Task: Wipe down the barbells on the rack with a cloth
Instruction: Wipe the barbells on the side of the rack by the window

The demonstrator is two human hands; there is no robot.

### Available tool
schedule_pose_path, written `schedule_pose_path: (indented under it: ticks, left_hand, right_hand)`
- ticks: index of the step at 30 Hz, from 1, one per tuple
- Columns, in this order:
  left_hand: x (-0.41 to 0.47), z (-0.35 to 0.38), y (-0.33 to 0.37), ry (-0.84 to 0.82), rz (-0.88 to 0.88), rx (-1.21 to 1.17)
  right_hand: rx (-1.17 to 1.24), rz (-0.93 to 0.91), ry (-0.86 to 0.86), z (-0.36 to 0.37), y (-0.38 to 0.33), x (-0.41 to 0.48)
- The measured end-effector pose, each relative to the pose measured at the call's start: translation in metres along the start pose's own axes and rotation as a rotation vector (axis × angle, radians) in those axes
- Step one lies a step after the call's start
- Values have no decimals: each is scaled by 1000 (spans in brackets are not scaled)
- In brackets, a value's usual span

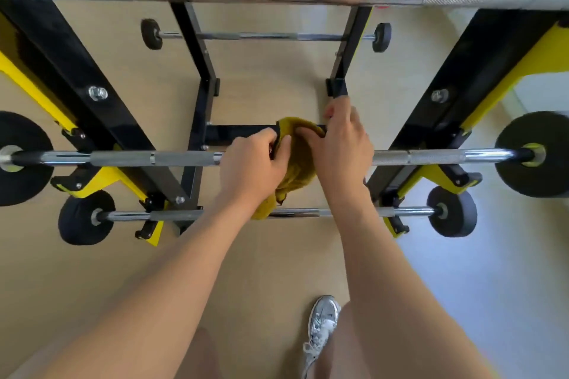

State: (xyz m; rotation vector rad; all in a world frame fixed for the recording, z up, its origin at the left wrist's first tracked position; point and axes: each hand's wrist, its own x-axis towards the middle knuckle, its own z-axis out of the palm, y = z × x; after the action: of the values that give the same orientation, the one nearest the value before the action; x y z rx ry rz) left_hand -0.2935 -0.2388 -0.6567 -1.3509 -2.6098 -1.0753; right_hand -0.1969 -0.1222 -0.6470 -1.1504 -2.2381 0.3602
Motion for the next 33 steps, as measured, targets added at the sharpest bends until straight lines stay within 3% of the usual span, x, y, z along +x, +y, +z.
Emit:
schedule_pose_path:
  ticks: [3,6,8,9,12,14,16,20,24,29,31,33]
  left_hand:
    - [5,5,-10,126,82,141]
    - [9,9,-20,205,115,241]
    - [12,13,-26,230,111,299]
    - [15,15,-28,245,100,308]
    - [22,21,-39,272,40,256]
    - [20,25,-52,288,32,236]
    - [13,24,-65,319,25,229]
    - [4,-1,-92,374,-4,213]
    - [13,-30,-132,312,-87,292]
    - [18,-40,-160,124,-50,78]
    - [24,-40,-162,144,-107,27]
    - [26,-36,-157,183,-148,128]
  right_hand:
    - [-75,-59,2,15,8,15]
    - [-286,-95,135,31,12,9]
    - [-222,-164,202,41,5,-8]
    - [-103,-237,171,45,0,-16]
    - [162,-342,-163,48,-20,-36]
    - [41,-386,-270,55,-28,-47]
    - [-90,-408,-269,62,-27,-49]
    - [-381,-336,-358,50,6,-24]
    - [-428,-104,-114,55,7,-19]
    - [-283,-495,-17,134,-89,-60]
    - [-279,-629,-55,135,-91,-57]
    - [-320,-787,-164,122,-74,-48]
